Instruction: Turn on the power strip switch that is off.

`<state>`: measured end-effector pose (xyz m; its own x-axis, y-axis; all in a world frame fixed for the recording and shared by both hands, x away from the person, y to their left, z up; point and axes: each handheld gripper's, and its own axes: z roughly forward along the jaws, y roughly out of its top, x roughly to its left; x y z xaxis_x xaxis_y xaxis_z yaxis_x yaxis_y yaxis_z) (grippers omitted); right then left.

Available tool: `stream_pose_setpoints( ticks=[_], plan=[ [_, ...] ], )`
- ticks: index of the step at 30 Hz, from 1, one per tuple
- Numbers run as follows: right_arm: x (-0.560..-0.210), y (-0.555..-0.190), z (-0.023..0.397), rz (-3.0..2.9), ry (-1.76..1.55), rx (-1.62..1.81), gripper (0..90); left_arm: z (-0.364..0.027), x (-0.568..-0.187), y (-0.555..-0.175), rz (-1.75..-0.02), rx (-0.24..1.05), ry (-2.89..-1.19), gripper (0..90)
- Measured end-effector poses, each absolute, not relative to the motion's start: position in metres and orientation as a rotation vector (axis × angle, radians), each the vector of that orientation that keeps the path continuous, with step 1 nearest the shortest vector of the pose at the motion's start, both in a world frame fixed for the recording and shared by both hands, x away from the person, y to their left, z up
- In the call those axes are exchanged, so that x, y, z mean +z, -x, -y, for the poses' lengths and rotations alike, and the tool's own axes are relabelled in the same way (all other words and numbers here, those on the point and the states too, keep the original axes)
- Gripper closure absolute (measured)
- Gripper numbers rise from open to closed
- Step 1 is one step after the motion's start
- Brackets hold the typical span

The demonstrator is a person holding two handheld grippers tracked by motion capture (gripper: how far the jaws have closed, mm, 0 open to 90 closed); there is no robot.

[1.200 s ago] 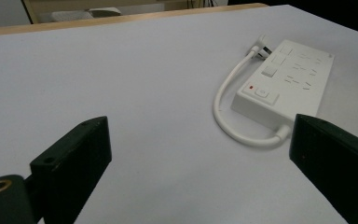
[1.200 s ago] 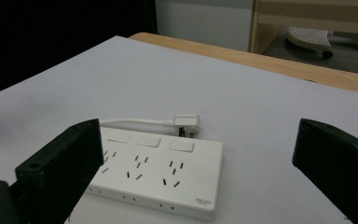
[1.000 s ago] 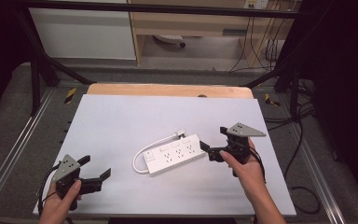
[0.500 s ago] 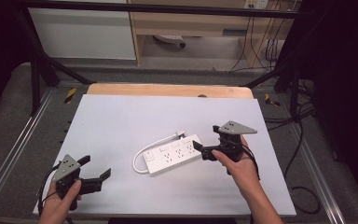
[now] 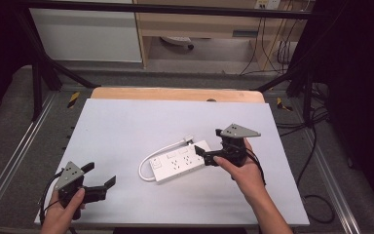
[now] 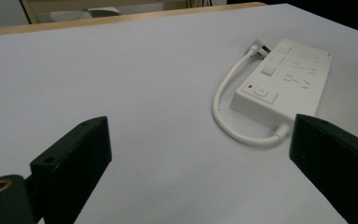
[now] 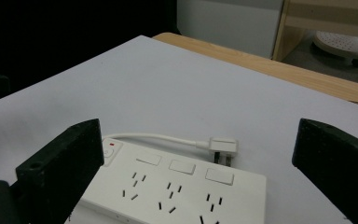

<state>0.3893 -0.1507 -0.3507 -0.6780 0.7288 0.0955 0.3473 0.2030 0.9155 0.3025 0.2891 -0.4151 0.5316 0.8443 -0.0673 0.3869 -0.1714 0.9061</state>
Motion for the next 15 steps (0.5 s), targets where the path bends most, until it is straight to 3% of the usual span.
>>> stream_pose_setpoints(
  ticks=[15],
  plan=[
    [-0.35,-0.396,0.136,-2.146,-0.993,1.466,4.6,-0.289,-0.415,-0.303,-1.028,0.573,-1.774,5.6]
  ],
)
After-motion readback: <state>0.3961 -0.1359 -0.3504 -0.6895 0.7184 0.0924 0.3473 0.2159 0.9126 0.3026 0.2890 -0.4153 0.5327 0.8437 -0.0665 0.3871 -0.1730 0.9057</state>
